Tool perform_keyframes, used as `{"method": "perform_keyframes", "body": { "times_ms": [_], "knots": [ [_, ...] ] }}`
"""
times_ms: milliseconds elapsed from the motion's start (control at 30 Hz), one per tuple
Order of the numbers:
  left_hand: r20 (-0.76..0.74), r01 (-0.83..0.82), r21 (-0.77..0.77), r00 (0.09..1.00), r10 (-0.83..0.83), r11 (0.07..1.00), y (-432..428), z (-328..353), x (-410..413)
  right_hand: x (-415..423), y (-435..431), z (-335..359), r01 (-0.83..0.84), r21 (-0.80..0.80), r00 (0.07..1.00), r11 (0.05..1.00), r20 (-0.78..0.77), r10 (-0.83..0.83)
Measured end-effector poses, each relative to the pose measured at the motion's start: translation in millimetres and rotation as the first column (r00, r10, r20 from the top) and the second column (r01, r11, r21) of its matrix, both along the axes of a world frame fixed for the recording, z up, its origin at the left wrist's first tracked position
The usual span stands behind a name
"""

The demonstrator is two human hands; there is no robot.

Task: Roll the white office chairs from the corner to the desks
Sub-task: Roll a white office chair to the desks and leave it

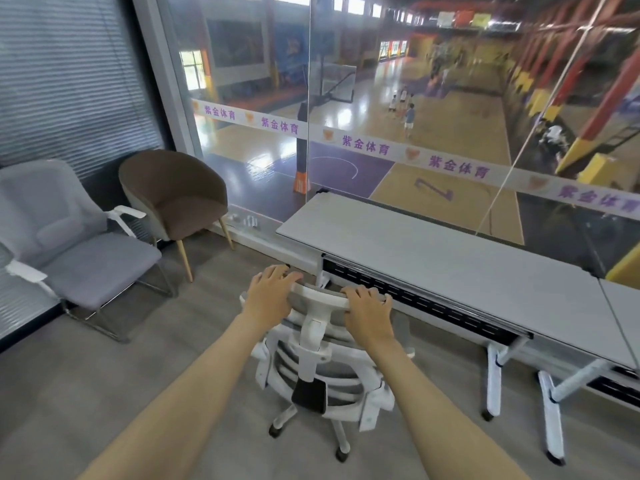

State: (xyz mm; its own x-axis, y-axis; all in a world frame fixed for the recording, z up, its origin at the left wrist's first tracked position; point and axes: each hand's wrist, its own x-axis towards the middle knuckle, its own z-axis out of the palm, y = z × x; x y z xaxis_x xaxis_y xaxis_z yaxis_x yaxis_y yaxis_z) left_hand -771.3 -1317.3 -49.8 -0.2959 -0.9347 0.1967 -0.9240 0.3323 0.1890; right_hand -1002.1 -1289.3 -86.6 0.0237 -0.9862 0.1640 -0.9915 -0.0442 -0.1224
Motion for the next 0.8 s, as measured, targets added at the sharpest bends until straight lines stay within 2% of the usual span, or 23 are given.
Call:
{"method": "perform_keyframes", "body": {
  "times_ms": [200, 333, 500, 633, 800],
  "knots": [
    [-0.071, -0.031, 0.053, 0.997, 0.034, 0.998, -6, 6, 3, -13, -39, 11, 0.039, 0.108, 0.997, 0.993, 0.068, -0.046],
    [-0.035, -0.081, 0.112, 0.996, 0.085, 0.99, -5, 5, 22, -4, -48, 12, 0.002, 0.026, 0.995, 1.0, 0.098, -0.004],
    [-0.037, -0.198, 0.165, 0.978, 0.207, 0.966, 14, 3, 63, 51, -41, 13, -0.202, -0.114, 0.975, 0.973, 0.074, 0.211],
    [-0.023, -0.312, 0.208, 0.946, 0.323, 0.927, 44, 2, 110, 114, -34, 11, -0.373, -0.07, 0.912, 0.925, 0.152, 0.38],
    [-0.068, -0.457, 0.257, 0.87, 0.488, 0.851, 104, -6, 181, 203, -14, 7, -0.549, 0.001, 0.829, 0.836, 0.131, 0.544]
  ]
}}
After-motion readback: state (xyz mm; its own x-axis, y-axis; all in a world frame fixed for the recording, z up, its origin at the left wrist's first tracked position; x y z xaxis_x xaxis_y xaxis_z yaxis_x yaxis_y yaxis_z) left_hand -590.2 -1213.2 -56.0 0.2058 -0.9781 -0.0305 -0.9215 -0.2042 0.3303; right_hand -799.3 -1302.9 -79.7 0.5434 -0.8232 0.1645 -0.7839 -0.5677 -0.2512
